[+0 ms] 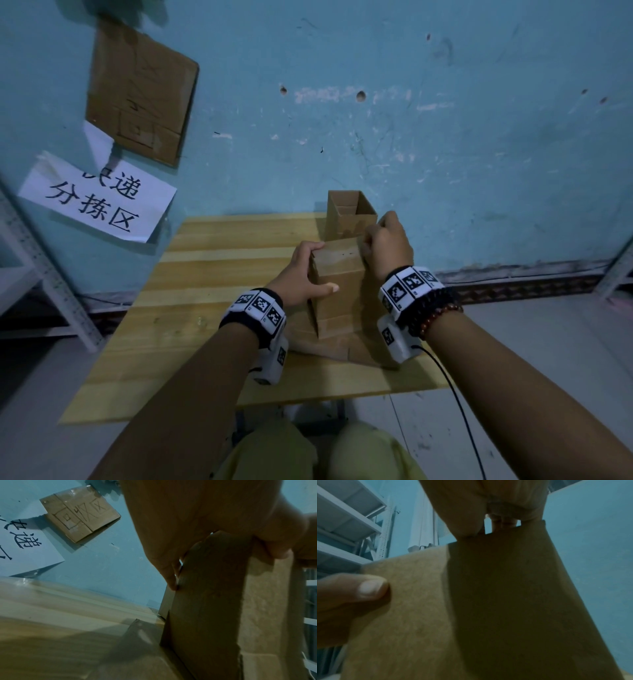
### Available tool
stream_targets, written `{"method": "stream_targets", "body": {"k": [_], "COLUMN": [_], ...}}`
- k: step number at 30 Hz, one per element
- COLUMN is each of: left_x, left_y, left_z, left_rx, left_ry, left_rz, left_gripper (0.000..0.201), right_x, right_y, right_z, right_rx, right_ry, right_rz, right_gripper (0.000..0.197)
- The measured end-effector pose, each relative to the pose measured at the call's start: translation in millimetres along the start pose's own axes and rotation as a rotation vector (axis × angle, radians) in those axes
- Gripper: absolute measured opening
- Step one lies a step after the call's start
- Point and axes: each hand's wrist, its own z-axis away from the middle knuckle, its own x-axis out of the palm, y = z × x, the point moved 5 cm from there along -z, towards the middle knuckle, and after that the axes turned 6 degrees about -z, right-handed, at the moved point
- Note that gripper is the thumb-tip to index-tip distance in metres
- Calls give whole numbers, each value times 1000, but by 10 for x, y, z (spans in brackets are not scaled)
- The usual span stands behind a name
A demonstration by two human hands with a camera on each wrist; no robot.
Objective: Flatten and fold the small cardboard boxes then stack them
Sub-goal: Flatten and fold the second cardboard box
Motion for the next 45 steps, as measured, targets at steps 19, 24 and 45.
{"method": "stream_targets", "body": {"k": [19,24,45], "left_x": [6,6,20], "left_y": [-27,-20,-34], "left_z": [-13,-12,-20], "left_rx": [5,8,17], "left_ry": [22,18,32], "left_rz": [-3,-7,7], "left_gripper": [84,84,84], "right_x": [-79,-116,45], "right_y": [-4,-34,-297], "right_z": [-24,4,105], "right_rx": [183,193,-182], "right_ry": [-96,-95,-177], "right_rz": [216,198,518], "right_gripper": [25,25,33]}}
